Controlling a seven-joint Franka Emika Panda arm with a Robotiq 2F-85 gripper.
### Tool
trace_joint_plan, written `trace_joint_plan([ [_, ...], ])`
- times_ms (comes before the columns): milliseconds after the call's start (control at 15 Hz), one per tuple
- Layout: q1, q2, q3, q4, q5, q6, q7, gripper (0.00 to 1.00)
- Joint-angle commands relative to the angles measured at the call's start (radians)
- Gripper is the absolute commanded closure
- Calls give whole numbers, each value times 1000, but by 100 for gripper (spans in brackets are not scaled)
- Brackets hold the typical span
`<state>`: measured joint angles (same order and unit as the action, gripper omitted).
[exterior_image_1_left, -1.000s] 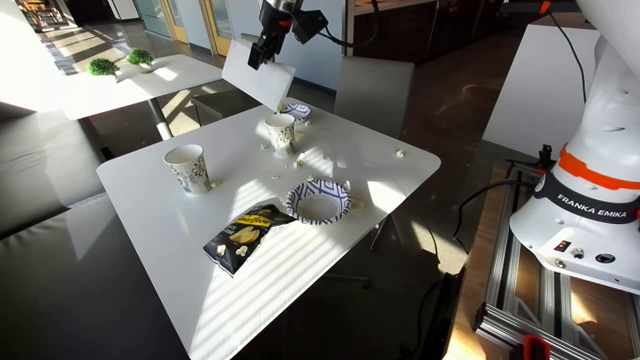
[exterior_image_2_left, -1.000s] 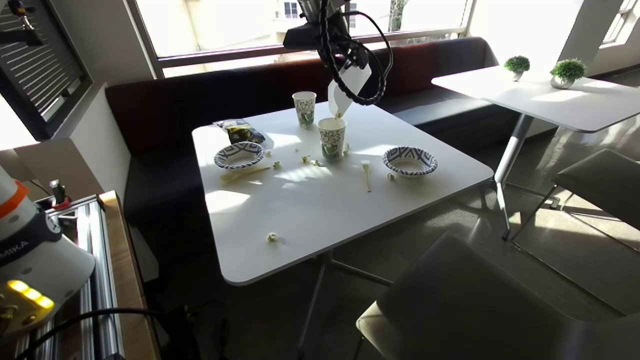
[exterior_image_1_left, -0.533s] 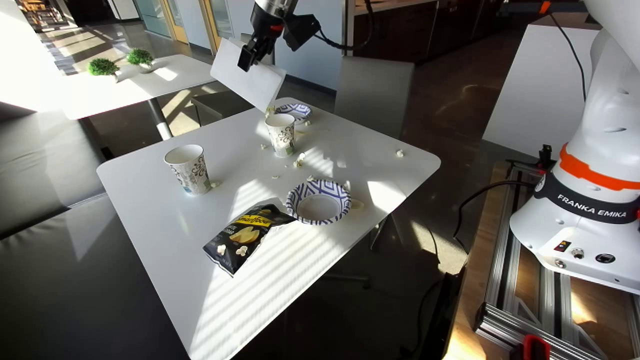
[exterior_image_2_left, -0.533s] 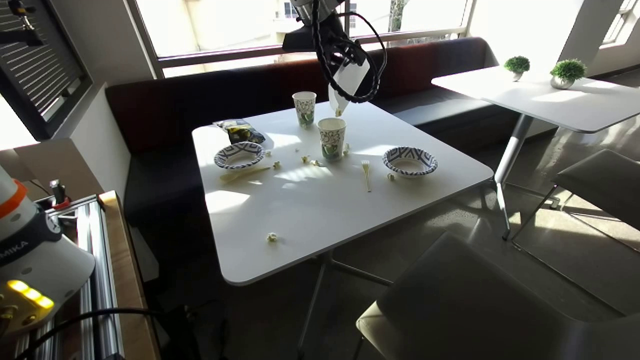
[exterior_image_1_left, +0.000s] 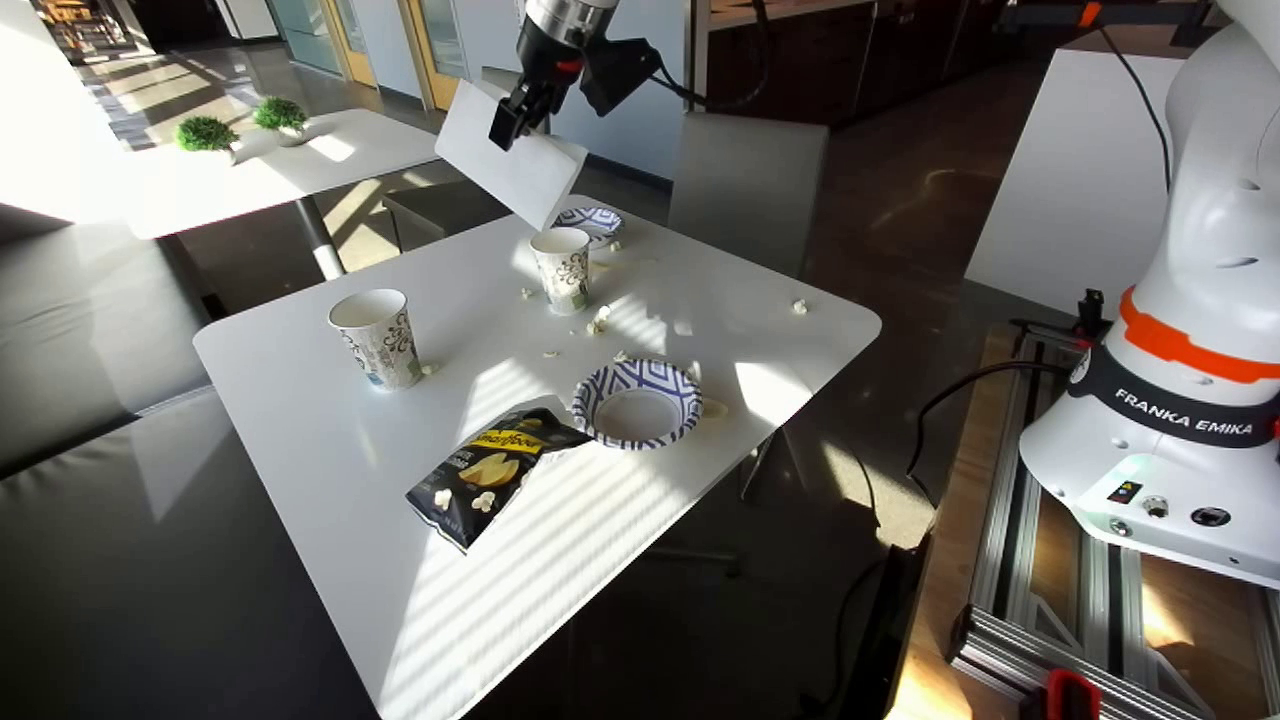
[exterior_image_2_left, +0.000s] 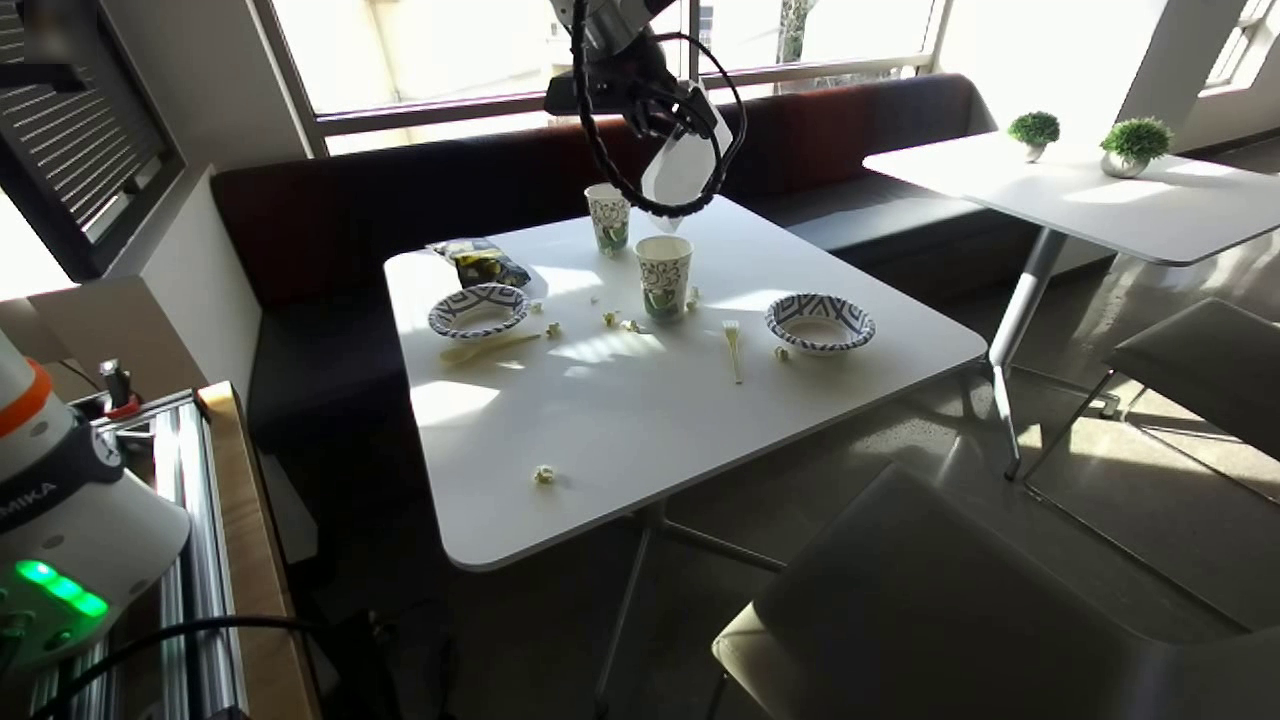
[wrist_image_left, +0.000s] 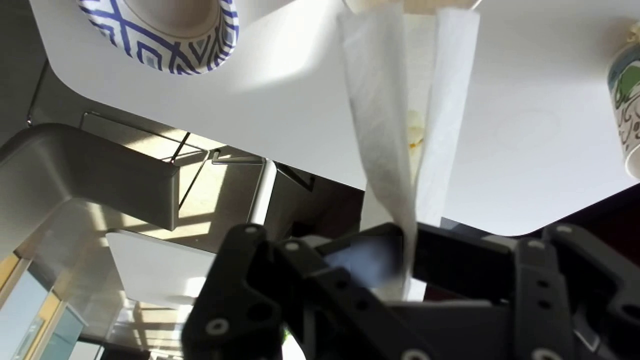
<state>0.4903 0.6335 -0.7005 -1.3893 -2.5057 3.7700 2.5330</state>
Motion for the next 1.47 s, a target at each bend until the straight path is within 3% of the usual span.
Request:
trace_joint_plan([
  [0, 91, -88, -78, -162, -11, -77, -9, 100],
  [267, 124, -163, -75, -267, -11, -188, -26, 100],
  [333, 92, -91, -78, -168, 0, -122, -8, 100],
  [600, 110, -128, -77, -220, 0, -157, -13, 100],
  [1400, 112, -129, -78, -222, 0, -157, -13, 100],
])
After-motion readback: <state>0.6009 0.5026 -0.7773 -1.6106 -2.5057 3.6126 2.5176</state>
